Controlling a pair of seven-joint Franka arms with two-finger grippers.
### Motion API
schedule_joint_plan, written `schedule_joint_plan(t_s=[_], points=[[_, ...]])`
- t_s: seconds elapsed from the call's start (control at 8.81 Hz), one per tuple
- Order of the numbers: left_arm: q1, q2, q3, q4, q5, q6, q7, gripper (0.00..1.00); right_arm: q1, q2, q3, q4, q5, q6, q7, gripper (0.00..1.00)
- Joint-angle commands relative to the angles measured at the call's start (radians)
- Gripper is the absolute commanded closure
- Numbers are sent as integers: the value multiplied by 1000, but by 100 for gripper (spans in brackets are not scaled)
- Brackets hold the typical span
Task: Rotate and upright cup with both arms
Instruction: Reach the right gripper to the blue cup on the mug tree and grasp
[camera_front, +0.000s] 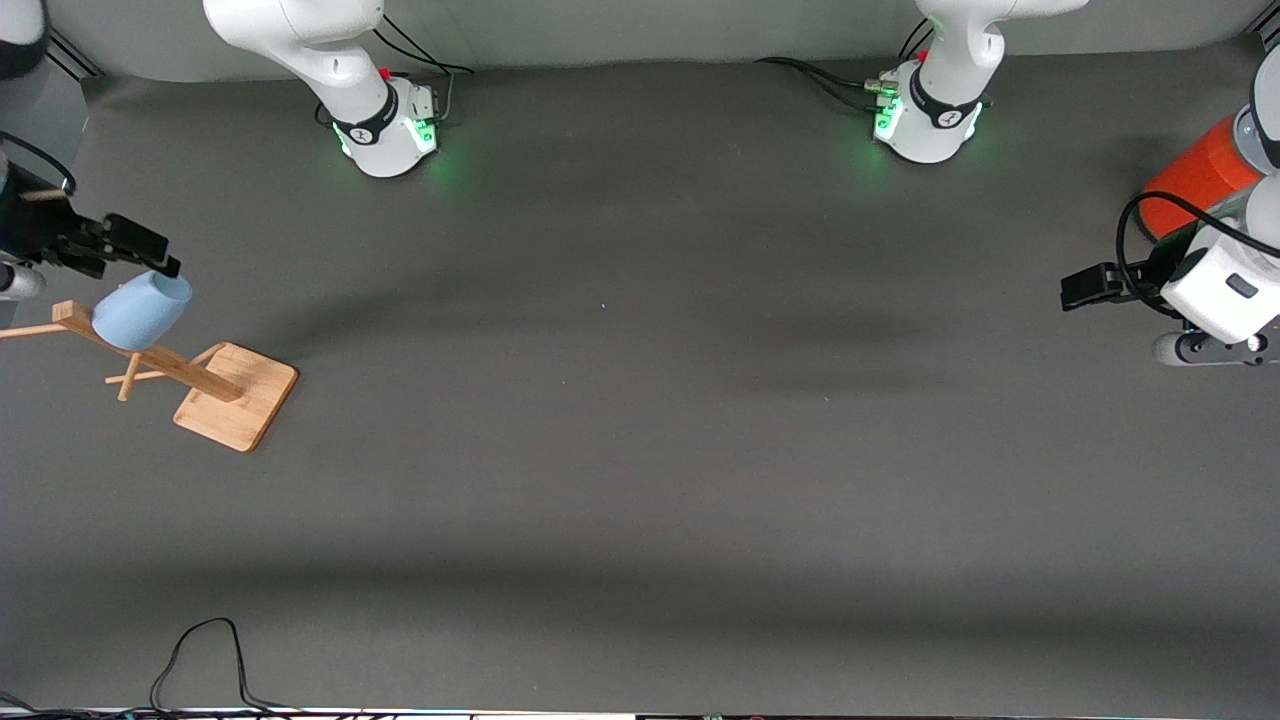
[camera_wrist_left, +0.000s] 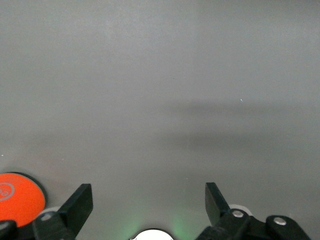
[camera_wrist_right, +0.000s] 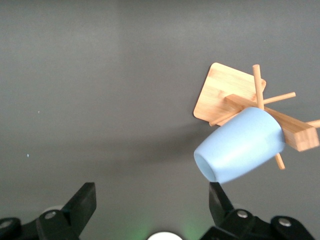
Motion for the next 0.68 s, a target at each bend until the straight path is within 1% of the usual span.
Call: schedule_joint_plan(t_s=[0.0,0.11,0.23,0.34,0.57], points=[[-1,-9,4,8,9,45,-10,0,-12,57,3,62,11,-36,-32,0],[2,-26,6,-17,8,66,-12,0,-14,62,-6,63,11,-34,-25,0],[4,-55,6,-69,8,117,-12,0,-22,59,-36,54,11,-36,-16,0],[2,-85,6,-112,8,147,-12,0,-25,46,-107,27,29,-36,98,0],[0,-96,6,-119,9,150,-12,0,-25,17,-124,-12,42,-34,452,0]])
